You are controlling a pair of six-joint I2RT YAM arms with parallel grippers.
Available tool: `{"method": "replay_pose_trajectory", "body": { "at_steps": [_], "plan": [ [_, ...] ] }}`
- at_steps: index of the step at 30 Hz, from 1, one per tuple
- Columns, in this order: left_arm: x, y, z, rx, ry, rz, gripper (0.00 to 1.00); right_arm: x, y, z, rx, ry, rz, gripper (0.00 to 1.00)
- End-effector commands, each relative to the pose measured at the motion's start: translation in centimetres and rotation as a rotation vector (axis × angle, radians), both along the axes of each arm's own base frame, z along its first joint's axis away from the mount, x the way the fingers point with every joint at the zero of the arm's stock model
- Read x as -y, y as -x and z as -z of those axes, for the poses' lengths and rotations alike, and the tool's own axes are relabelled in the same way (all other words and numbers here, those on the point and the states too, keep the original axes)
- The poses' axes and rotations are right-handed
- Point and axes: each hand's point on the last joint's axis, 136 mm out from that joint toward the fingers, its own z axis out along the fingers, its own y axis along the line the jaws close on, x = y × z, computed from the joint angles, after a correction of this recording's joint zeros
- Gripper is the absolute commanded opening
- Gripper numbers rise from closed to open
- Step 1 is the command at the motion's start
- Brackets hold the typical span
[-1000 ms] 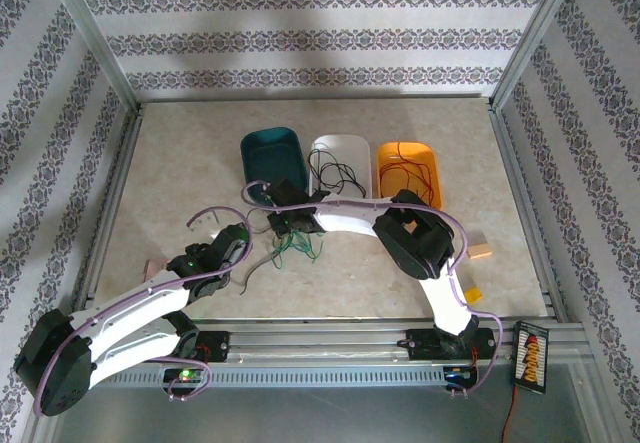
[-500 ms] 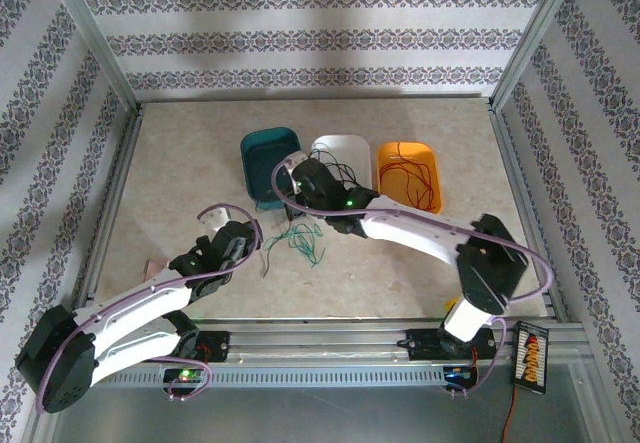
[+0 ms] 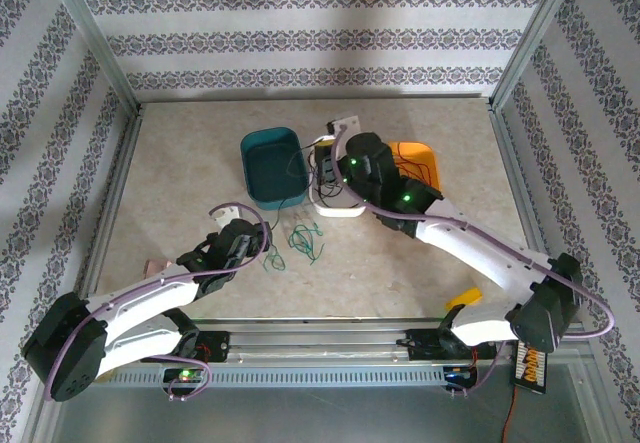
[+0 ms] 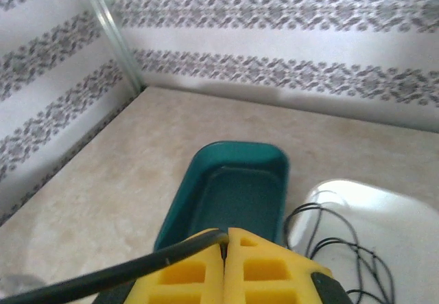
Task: Untangle the cables
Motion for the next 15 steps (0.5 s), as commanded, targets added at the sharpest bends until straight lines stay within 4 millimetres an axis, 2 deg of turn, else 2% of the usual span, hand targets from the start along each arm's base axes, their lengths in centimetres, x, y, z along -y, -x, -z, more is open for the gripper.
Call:
{"method": "replay_pose_trajectory", "body": {
  "at_steps": [1, 6, 10, 15],
  "plan": [
    [0.3, -0.7, -0.6, 0.025, 0.006, 0.009, 0.93, 2.9, -2.2, -0.6, -0.006, -0.034, 0.082, 0.03],
    [0.6, -1.0, -0.6, 0.020, 0.000, 0.020, 0.93, 5.9, -5.9, 0.6, -0.062, -0.068, 0.163, 0.03],
    [0.9, -1.2, -0.8, 0.021, -0.003, 0.027, 0.93, 7.6, -8.9, 3.4, -0.104, -0.035, 0.238, 0.03],
    [1.0, -1.3, -0.7, 0.016, -0.005, 0.031, 0.93, 6.8, -10.8, 8.5, -0.192, 0.032, 0.233, 0.04]
  ]
}}
